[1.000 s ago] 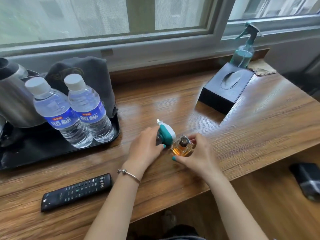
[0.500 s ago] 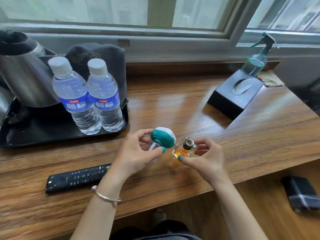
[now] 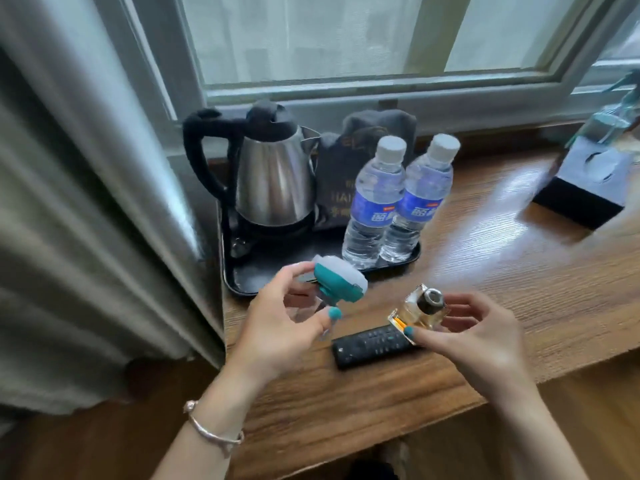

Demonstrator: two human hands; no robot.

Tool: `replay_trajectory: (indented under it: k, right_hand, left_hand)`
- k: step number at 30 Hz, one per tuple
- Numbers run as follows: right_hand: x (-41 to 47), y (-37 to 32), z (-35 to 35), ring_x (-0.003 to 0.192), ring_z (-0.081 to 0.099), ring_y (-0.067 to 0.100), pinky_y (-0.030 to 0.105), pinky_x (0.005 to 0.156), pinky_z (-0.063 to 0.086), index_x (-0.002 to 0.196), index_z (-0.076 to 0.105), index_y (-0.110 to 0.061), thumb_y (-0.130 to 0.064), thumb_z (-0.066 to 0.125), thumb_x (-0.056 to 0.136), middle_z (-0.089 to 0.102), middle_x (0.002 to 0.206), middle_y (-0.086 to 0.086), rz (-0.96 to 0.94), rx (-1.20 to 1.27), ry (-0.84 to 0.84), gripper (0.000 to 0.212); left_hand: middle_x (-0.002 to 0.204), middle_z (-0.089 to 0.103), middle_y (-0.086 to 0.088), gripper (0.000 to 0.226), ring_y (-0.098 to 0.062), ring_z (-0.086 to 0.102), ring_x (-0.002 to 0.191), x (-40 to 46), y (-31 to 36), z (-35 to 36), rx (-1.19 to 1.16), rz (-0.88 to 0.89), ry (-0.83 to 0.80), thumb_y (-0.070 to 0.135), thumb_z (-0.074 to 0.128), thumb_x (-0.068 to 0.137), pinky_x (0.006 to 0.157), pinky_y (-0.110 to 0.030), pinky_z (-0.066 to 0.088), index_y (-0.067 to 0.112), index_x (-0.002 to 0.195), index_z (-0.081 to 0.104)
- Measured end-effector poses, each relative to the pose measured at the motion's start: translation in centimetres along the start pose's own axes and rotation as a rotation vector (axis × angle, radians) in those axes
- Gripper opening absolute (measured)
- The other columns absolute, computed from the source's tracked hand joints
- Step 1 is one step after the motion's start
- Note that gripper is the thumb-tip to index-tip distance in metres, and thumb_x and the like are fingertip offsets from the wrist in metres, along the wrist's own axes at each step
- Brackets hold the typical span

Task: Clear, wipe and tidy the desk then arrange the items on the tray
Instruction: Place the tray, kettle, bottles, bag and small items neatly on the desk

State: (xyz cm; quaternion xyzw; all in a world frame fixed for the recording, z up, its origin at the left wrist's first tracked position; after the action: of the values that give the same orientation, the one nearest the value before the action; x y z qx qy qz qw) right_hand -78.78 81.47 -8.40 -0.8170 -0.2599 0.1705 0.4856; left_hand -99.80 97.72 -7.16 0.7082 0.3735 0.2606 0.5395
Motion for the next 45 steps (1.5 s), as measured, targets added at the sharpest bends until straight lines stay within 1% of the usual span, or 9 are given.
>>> replay_trajectory:
  k: [2, 5, 11, 22, 28, 31, 36, 40, 45]
  right_hand:
    - [-0.8, -1.5, 2.6, 0.071, 0.068, -0.001, 0.014, 0.065, 0.054, 0.08, 0.068, -0.028, -0.026, 0.098, 0.036, 0.072, 0.074, -0.012, -0.014, -0.01, -0.01, 0.053]
    - [-1.2, -3.4, 6.1, 0.071, 0.069, 0.002, 0.022, 0.068, 0.055, 0.08, 0.068, -0.028, -0.026, 0.099, 0.037, 0.072, 0.074, -0.01, -0.025, -0.019, -0.025, 0.053]
    - [1.1, -6.2, 11.1, 0.065, 0.064, 0.002, 0.013, 0.063, 0.048, 0.081, 0.065, -0.029, -0.039, 0.094, 0.041, 0.068, 0.071, -0.013, -0.031, -0.059, 0.075, 0.051]
    - [3.8, -5.5, 15.6, 0.091, 0.068, 0.021, 0.033, 0.079, 0.051, 0.1, 0.07, -0.028, -0.059, 0.088, 0.046, 0.074, 0.092, -0.004, 0.069, -0.293, 0.154, 0.065]
    - [3.5, -5.3, 16.4, 0.103, 0.066, 0.024, 0.033, 0.086, 0.048, 0.117, 0.067, -0.027, -0.05, 0.089, 0.055, 0.073, 0.109, -0.001, 0.059, -0.296, 0.143, 0.071]
    - [3.1, -5.2, 16.1, 0.107, 0.065, 0.021, 0.037, 0.095, 0.049, 0.127, 0.063, -0.022, -0.038, 0.09, 0.061, 0.071, 0.116, 0.001, 0.024, -0.245, 0.12, 0.073]
    - [2.2, -4.9, 15.7, 0.096, 0.067, 0.02, 0.035, 0.089, 0.05, 0.111, 0.069, -0.021, -0.02, 0.085, 0.071, 0.073, 0.102, -0.003, -0.039, -0.206, 0.219, 0.044]
    - [2.8, -4.7, 16.1, 0.089, 0.069, 0.016, 0.032, 0.086, 0.051, 0.102, 0.07, -0.024, -0.02, 0.08, 0.075, 0.074, 0.091, -0.007, 0.024, -0.152, 0.25, 0.029]
    - [3.0, -4.7, 16.6, 0.09, 0.07, 0.015, 0.034, 0.087, 0.053, 0.105, 0.069, -0.025, -0.021, 0.082, 0.075, 0.074, 0.093, -0.006, 0.019, -0.126, 0.228, 0.033]
  left_hand:
    - [0.099, 0.066, 0.014, 0.062, 0.003, 0.062, 0.094, 0.1, -0.8, -3.0, 0.086, 0.029, 0.048, 0.013, 0.084, 0.072, 0.079, -0.005, 0.045, 0.033, 0.123, 0.055]
    - [0.106, 0.063, 0.017, 0.063, 0.005, 0.059, 0.096, 1.1, -1.9, -5.5, 0.232, 0.079, 0.139, 0.016, 0.082, 0.073, 0.083, -0.003, 0.04, 0.031, 0.127, 0.053]
    - [0.12, 0.065, 0.002, 0.057, -0.013, 0.06, 0.108, 4.6, -4.1, -6.2, 0.444, 0.038, 0.145, 0.023, 0.08, 0.075, 0.097, -0.027, 0.045, 0.021, 0.128, 0.057]
    - [0.129, 0.06, 0.002, 0.055, -0.019, 0.054, 0.119, 6.7, -4.7, -6.1, 0.635, 0.069, 0.087, 0.026, 0.072, 0.082, 0.098, -0.034, 0.043, 0.021, 0.134, 0.053]
    - [0.131, 0.054, 0.004, 0.054, -0.015, 0.053, 0.12, 6.9, -5.6, -6.3, 0.525, 0.107, 0.012, 0.024, 0.073, 0.084, 0.097, -0.017, 0.034, 0.015, 0.133, 0.054]
    - [0.133, 0.052, 0.005, 0.064, -0.013, 0.047, 0.124, 5.7, -5.6, -7.0, 0.599, 0.181, 0.094, 0.034, 0.076, 0.078, 0.101, -0.024, 0.036, 0.018, 0.135, 0.052]
    - [0.107, 0.061, 0.008, 0.046, -0.01, 0.062, 0.09, 3.6, -6.8, -8.6, 0.497, 0.221, 0.294, 0.018, 0.081, 0.074, 0.082, -0.032, 0.053, 0.019, 0.117, 0.064]
    - [0.107, 0.064, 0.005, 0.04, -0.011, 0.063, 0.087, 3.8, -7.1, -8.5, 0.433, 0.225, 0.298, 0.007, 0.079, 0.074, 0.084, -0.03, 0.052, 0.015, 0.111, 0.067]
    - [0.111, 0.056, 0.015, 0.04, -0.005, 0.056, 0.096, 4.2, -6.7, -8.8, 0.517, 0.194, 0.238, 0.041, 0.066, 0.078, 0.083, -0.026, 0.048, 0.028, 0.115, 0.06]
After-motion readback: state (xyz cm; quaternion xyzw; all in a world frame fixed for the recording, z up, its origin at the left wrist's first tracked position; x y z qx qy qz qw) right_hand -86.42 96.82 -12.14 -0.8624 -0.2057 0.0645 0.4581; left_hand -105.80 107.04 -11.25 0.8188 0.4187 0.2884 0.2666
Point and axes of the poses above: each hand's wrist, its own x-axis towards the middle knuckle, its own z-axis out of the palm, y = z × x, the point moved 5 cm from there along x, towards the middle knuckle
